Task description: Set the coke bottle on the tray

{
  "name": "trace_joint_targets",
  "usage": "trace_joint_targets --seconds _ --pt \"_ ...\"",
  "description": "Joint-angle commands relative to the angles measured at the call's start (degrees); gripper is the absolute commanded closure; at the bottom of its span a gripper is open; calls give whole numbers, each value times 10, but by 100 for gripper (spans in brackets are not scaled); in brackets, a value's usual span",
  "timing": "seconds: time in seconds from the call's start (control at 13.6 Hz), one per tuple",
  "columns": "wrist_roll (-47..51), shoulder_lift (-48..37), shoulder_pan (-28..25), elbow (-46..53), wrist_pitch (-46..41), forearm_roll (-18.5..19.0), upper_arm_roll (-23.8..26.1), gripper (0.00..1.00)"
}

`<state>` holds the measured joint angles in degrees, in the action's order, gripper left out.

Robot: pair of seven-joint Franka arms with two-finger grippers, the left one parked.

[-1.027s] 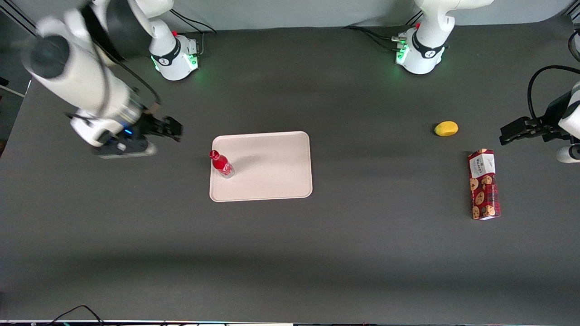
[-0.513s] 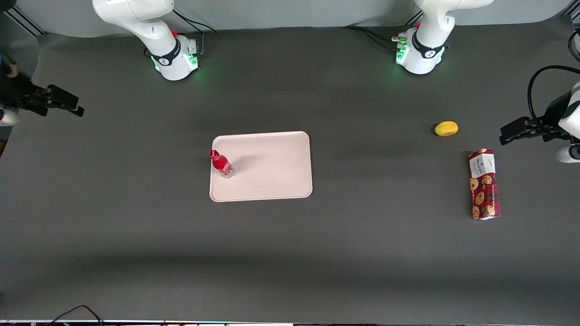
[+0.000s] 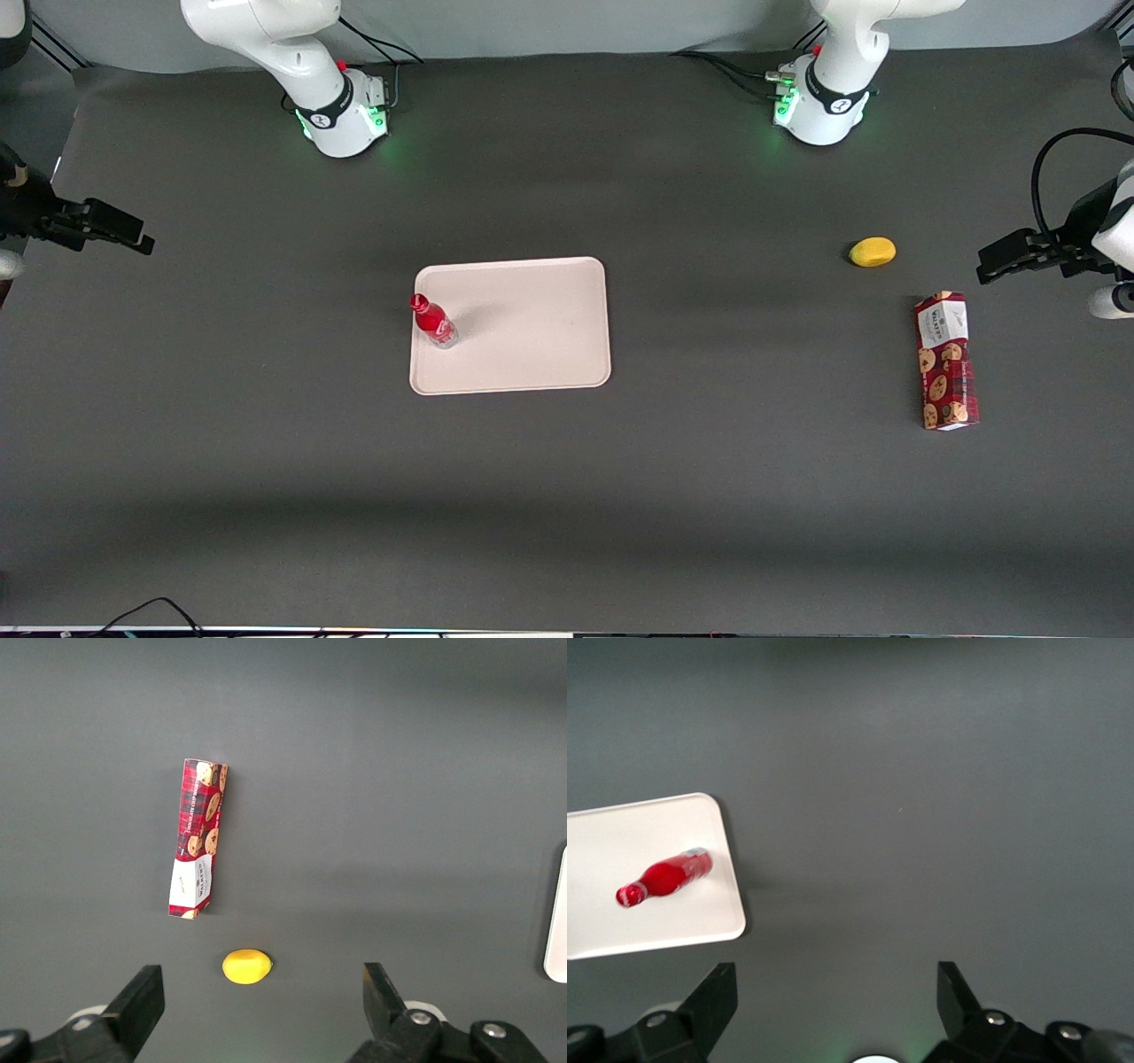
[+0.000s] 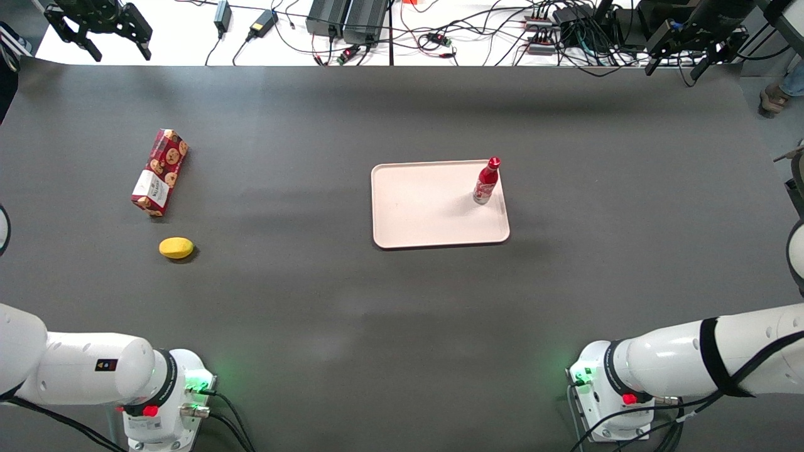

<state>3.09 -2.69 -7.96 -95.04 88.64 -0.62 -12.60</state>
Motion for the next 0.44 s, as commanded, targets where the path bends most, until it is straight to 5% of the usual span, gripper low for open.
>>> trace_joint_targets --seconds 0.0,0.37 --pt "-4 26 22 43 -3 2 7 0" --pt "-3 34 35 63 -5 11 29 0"
